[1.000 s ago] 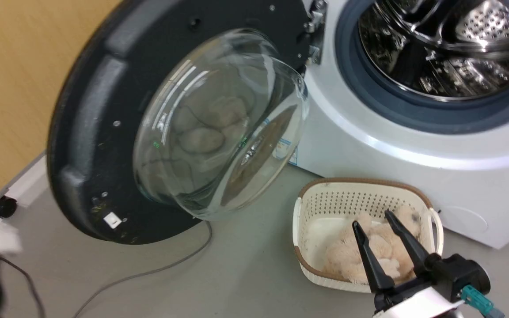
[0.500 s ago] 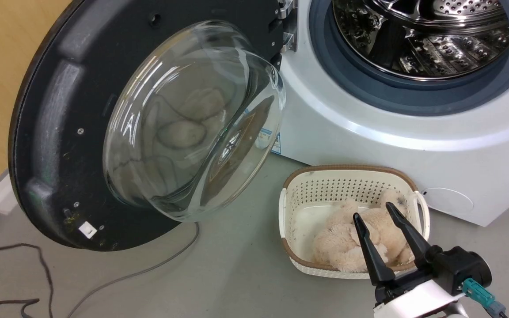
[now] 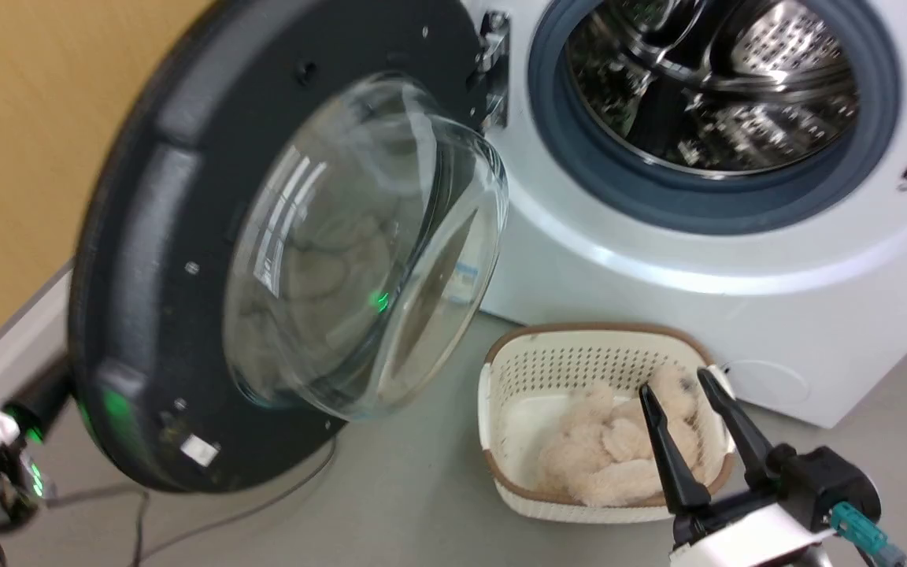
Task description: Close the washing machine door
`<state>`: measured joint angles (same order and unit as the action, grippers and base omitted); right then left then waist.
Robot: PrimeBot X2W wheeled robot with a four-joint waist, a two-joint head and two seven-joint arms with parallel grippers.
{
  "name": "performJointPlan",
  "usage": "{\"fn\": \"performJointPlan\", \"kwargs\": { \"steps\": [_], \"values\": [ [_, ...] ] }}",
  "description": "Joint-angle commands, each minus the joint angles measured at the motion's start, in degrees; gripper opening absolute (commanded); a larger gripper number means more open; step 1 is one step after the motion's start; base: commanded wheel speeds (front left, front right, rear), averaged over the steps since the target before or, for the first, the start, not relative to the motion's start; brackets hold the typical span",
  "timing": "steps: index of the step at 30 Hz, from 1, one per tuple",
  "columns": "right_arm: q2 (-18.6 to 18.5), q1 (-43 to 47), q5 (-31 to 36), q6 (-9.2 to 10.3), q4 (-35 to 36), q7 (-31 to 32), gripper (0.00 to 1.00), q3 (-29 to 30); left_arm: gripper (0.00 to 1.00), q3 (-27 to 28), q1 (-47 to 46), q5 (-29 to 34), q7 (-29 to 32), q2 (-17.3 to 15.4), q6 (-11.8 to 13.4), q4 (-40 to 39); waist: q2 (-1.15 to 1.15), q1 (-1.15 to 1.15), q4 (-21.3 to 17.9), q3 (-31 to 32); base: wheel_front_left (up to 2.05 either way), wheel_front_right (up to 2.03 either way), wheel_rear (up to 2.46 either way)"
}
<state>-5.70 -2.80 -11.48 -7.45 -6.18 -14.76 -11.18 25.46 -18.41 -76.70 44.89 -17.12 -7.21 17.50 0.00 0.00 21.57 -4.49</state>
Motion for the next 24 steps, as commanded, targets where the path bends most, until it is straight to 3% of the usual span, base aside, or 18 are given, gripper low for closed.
{"fn": "performJointPlan", "kwargs": {
  "steps": [1,8,15,24],
  "values": [
    [0.4,1.1,0.3,-0.03,-0.2,-0.2,1.0,0.4,0.0,-0.5,2.3,-0.8,1.5,0.8,-0.3,-1.2,0.0,0.0,-0.8,1.4,0.0,0.0,0.0],
    [1.1,2.7,0.3,-0.03,0.0,-0.2,1.0,1.4,0.0,-2.4,8.6,-4.5,6.9,5.0,1.5,-8.4,0.0,0.0,-3.6,4.1,0.0,0.0,0.0],
    [1.3,3.3,0.6,-0.03,0.2,-0.2,1.0,1.7,0.0,-4.5,15.0,-7.3,8.8,11.1,5.7,-17.5,0.0,0.0,-9.0,4.7,0.0,0.0,0.0],
    [0.8,3.1,0.8,-0.03,0.2,-0.2,1.0,1.5,0.0,-13.0,20.1,-9.1,9.2,13.9,6.2,-21.8,0.0,0.0,-17.3,3.6,0.0,0.0,0.0]
  ]
}}
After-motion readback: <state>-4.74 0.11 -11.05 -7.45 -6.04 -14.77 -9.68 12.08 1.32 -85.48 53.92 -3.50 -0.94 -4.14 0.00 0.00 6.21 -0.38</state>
